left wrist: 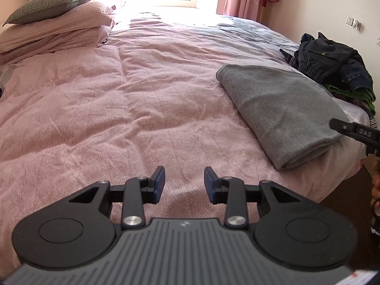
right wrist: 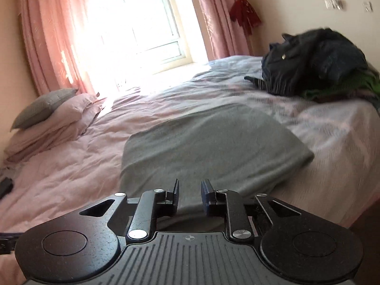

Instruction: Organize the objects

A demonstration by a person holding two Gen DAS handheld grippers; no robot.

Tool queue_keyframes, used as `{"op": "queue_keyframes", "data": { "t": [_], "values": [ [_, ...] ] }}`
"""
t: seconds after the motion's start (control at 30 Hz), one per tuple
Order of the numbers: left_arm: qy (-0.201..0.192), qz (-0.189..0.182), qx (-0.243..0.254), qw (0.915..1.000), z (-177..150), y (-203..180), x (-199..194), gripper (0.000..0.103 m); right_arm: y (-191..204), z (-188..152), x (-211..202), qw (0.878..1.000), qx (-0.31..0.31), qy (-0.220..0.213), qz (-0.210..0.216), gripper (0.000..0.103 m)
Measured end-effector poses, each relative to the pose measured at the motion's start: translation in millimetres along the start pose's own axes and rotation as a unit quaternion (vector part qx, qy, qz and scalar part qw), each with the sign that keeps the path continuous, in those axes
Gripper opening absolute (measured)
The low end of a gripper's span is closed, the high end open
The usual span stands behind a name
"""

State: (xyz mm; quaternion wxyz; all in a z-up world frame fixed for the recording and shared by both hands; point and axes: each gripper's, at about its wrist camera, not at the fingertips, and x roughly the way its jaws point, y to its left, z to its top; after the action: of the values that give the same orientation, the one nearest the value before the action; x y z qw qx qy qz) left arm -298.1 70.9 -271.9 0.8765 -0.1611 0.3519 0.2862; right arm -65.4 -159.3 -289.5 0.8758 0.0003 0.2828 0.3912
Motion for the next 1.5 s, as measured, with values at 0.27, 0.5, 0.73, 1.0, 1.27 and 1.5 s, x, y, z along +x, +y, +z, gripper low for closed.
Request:
{"op": "queue_keyframes", "data": {
  "t": [0.27,0.5,0.73,1.0,1.27,1.5],
  "values": [
    [0.001,-0.008,0.019,0.9998,0.7,-20.5,-8.8,0.031,5.1,-56.0,14.0,0.994,-0.035,0.100,0.012,0.035],
    [-0.014,-0.042,0.052,0.9976,-3.0,-61.9,-29.7,0.031,-7.2,-47.1,-65.6,0.998,0.004,0.065,-0.013,0.035],
    [-0.053,-0.084,0.092,0.9908,0.5,-104.2,-54.9,0.031,-17.3,-33.9,-121.4,0.999,0.002,0.022,-0.037,0.037],
    [-0.051,-0.092,0.106,0.9888,36.7,-120.2,-4.9,0.028,-36.6,-18.9,-90.4,0.999,0.001,0.016,-0.037,0.037],
    [-0.048,-0.074,0.097,0.9914,106.0,-135.4,114.8,0.018,-61.1,54.4,31.0,0.996,-0.089,-0.013,0.012,0.037],
    [-0.033,-0.042,0.098,0.9938,174.6,-147.9,206.0,0.017,-80.8,126.3,172.1,0.980,-0.188,0.027,0.063,0.037]
  ]
}}
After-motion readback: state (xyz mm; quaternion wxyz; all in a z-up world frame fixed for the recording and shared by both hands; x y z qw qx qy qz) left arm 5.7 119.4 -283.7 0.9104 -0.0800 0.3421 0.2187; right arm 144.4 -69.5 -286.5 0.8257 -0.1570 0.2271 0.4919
